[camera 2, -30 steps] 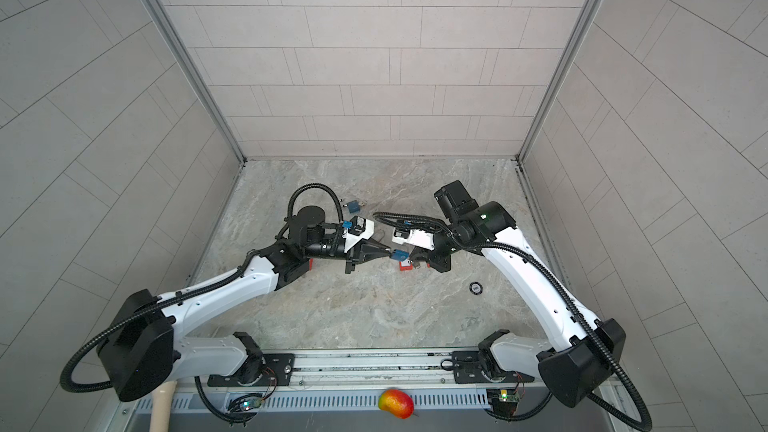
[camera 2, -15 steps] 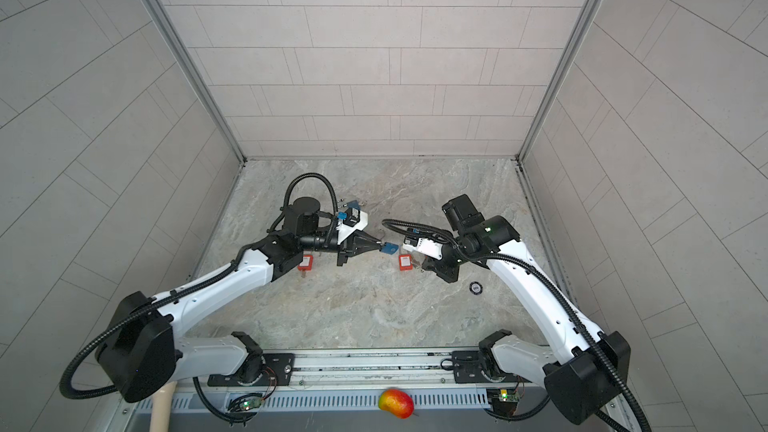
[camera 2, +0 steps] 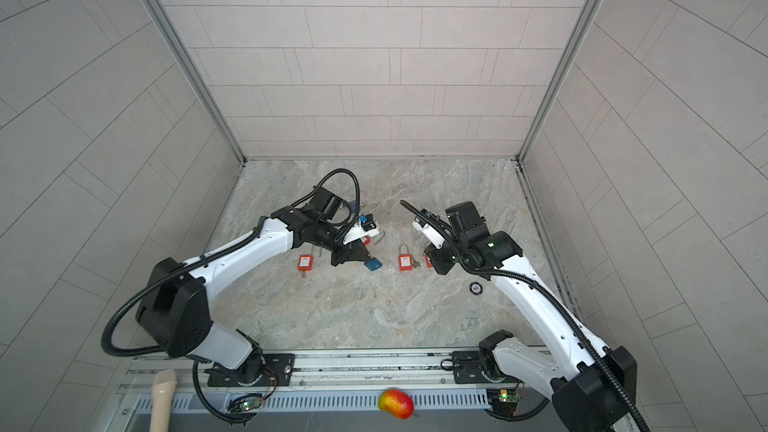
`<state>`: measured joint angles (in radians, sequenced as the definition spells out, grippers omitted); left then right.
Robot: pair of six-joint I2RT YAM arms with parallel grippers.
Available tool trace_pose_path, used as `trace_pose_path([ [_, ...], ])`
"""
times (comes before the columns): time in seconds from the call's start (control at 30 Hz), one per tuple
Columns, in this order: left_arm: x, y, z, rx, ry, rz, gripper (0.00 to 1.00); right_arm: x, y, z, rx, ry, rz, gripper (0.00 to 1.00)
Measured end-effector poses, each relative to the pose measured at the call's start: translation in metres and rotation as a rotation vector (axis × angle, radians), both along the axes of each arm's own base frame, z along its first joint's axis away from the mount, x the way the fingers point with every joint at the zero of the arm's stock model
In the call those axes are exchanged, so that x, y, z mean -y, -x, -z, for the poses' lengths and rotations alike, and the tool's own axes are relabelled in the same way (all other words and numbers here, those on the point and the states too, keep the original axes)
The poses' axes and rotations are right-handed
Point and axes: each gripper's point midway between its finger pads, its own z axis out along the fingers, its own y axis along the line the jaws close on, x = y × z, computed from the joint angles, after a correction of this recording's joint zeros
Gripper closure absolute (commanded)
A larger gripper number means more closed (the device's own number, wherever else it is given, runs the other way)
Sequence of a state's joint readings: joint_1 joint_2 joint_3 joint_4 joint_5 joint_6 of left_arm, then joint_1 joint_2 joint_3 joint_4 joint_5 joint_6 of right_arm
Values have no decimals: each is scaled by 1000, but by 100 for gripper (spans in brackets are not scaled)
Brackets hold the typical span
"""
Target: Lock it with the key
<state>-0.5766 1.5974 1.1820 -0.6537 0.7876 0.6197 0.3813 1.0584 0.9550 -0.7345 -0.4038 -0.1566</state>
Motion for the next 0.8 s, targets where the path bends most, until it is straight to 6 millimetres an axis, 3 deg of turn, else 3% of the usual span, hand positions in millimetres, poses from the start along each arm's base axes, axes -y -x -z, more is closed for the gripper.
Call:
trace_pose_path([
  [0.17, 1, -7, 29, -87, -92, 8, 100, 0, -7, 2, -26, -50, 98, 100],
  [0.47, 14, -18, 57, -142, -171, 23, 100, -10, -8, 22, -135, -98, 174, 100],
  [0.73, 27, -21, 84, -171, -245, 48, 100, -30, -2, 28, -212, -197, 170, 100],
  [0.8, 30, -24, 90, -172, -267, 45, 96, -32, 0, 31, -236, -219, 185, 100],
])
